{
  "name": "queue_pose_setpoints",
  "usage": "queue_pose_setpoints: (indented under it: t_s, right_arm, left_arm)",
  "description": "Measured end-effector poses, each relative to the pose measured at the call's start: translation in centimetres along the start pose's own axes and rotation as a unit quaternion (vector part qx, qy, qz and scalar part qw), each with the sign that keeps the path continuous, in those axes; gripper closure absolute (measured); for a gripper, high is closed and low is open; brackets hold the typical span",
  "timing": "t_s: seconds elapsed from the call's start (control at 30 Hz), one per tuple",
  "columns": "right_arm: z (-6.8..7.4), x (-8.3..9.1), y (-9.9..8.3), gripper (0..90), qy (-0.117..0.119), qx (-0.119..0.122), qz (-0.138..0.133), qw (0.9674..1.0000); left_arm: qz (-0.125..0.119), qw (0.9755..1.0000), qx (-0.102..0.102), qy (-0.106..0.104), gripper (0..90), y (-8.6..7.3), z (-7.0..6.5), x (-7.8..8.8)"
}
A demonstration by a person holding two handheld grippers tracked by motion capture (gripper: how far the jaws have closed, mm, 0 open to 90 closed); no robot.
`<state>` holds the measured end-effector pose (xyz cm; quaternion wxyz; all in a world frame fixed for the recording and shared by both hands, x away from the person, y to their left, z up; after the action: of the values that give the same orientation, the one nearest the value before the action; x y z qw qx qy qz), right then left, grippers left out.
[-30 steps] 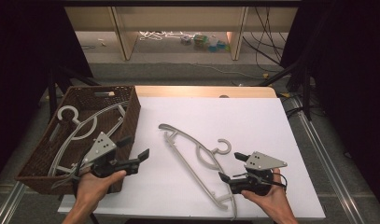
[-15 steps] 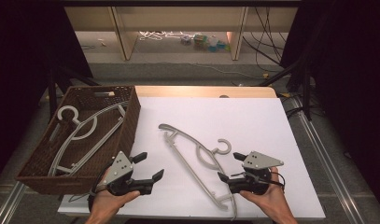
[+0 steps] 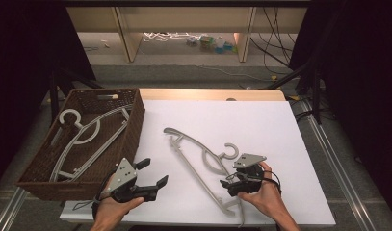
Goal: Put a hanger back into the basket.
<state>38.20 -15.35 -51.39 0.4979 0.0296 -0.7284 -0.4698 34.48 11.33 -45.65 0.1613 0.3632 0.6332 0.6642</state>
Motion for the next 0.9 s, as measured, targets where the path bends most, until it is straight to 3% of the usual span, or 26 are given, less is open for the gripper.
queue_pose_setpoints:
  t_s: [0.17,0.33,0.57,0.8,0.9]
  right_arm:
    - [-0.4,-0.9,-0.8,25.4,0.010,-0.009,0.045,0.9989]
    - [-0.9,-1.9,-1.2,33.9,0.019,-0.016,0.081,0.9964]
    - [-0.8,-2.2,-1.4,46.6,0.034,-0.033,0.111,0.9927]
    - [-1.2,-2.5,-1.1,59.7,0.034,-0.014,0.126,0.9914]
    - [-1.2,-2.5,-1.0,62.2,0.031,-0.020,0.140,0.9894]
  left_arm:
    - [-0.008,0.9999,-0.002,-0.012,17.6,0.2,-0.1,0.0]
    - [-0.008,1.0000,-0.002,-0.006,17.0,0.2,0.0,0.1]
    - [-0.009,0.9999,-0.005,-0.008,17.0,0.2,0.0,0.0]
    - [-0.003,1.0000,-0.007,-0.003,17.0,0.1,0.1,0.0]
    - [-0.005,0.9999,-0.007,-0.008,17.0,0.0,0.0,-0.2]
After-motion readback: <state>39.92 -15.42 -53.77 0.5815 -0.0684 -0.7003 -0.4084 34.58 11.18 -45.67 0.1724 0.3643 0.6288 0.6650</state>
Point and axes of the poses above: each handheld gripper's, and its own axes: x roughly backward along the jaws, y roughly out of its top, z roughly to its left, the point moved 8 cm from there along -x, roughly forward along the jaws, and after that the axes turned 2 degrees about -z, right-handed, at the moved point
